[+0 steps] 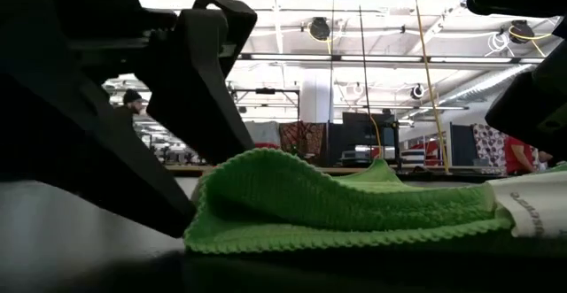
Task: Roll towel
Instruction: Roll the green microfiber towel
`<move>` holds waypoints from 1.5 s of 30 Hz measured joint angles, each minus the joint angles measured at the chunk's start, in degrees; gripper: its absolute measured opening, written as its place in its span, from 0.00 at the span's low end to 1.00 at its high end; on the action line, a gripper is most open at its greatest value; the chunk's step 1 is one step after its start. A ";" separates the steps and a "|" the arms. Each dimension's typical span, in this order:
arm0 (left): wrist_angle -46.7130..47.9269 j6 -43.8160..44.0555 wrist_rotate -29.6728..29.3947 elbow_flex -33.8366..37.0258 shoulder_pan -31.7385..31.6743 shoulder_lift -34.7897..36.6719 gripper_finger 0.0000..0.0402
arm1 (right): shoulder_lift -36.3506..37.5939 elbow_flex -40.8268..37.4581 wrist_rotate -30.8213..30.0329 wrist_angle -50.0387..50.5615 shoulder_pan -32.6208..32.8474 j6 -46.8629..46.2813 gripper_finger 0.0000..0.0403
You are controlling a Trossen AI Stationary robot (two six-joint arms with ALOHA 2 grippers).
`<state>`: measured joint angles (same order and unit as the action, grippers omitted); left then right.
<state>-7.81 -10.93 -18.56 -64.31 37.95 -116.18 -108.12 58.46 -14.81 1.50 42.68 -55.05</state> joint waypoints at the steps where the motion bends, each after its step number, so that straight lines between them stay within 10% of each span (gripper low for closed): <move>1: 0.01 -0.01 0.12 0.00 -0.05 -0.09 0.40 | 0.00 0.00 -0.01 -0.01 0.00 -0.02 0.00; 11: -0.18 1.52 7.29 0.00 1.25 -0.13 0.14 | 0.00 0.00 -0.02 0.00 0.00 -0.43 0.00; 23: 0.87 -0.83 4.11 -0.02 0.78 -0.12 0.23 | 0.00 0.00 0.15 0.04 -0.76 0.07 0.00; 31: -0.89 6.37 10.70 -0.02 -1.00 -0.13 0.03 | 0.00 0.00 1.55 0.07 -0.72 -0.28 0.00; 45: -4.67 24.80 15.02 1.11 -2.94 -0.13 0.00 | 0.02 -5.17 4.39 -9.26 1.34 -12.09 0.00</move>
<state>-12.47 13.87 -3.53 -63.21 35.01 -116.31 -108.09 53.29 -10.42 -7.77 44.01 -67.14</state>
